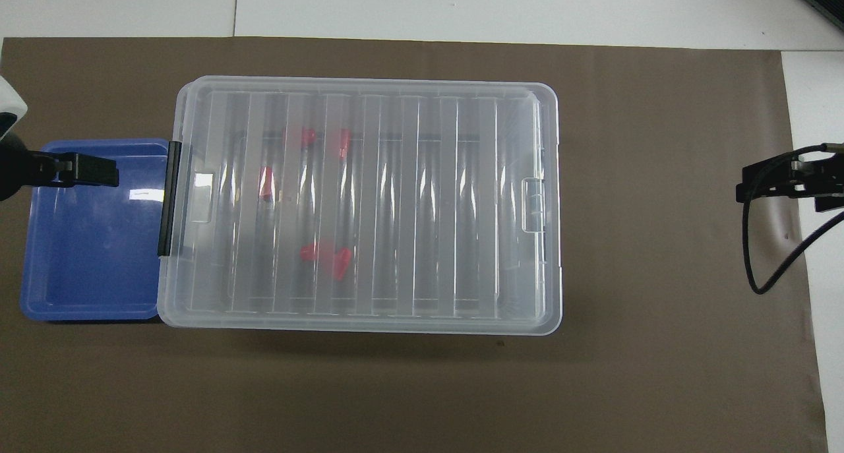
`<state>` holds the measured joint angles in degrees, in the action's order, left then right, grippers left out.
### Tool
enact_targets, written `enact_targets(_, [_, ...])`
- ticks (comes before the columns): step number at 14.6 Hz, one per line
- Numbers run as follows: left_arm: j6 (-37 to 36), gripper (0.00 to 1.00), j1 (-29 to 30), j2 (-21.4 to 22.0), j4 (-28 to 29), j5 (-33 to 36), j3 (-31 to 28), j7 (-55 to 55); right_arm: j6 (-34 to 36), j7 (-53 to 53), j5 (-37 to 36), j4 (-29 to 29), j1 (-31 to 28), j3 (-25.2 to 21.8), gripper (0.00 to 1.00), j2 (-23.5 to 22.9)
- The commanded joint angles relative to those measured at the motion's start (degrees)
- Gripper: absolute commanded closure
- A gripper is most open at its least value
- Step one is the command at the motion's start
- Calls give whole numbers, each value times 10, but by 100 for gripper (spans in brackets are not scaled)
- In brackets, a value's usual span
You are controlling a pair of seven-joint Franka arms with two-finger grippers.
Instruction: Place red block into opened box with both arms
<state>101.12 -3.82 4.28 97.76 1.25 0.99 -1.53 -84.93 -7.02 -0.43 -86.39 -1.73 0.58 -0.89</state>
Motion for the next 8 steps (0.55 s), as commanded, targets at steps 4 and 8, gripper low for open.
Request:
enact_targets(4, [-5, 0, 3, 13, 10, -3, 2, -1, -9, -13, -13, -9, 3, 5, 0, 4])
enact_targets(8, [-5, 0, 3, 13, 10, -3, 2, -1, -9, -13, -13, -9, 4, 5, 0, 5])
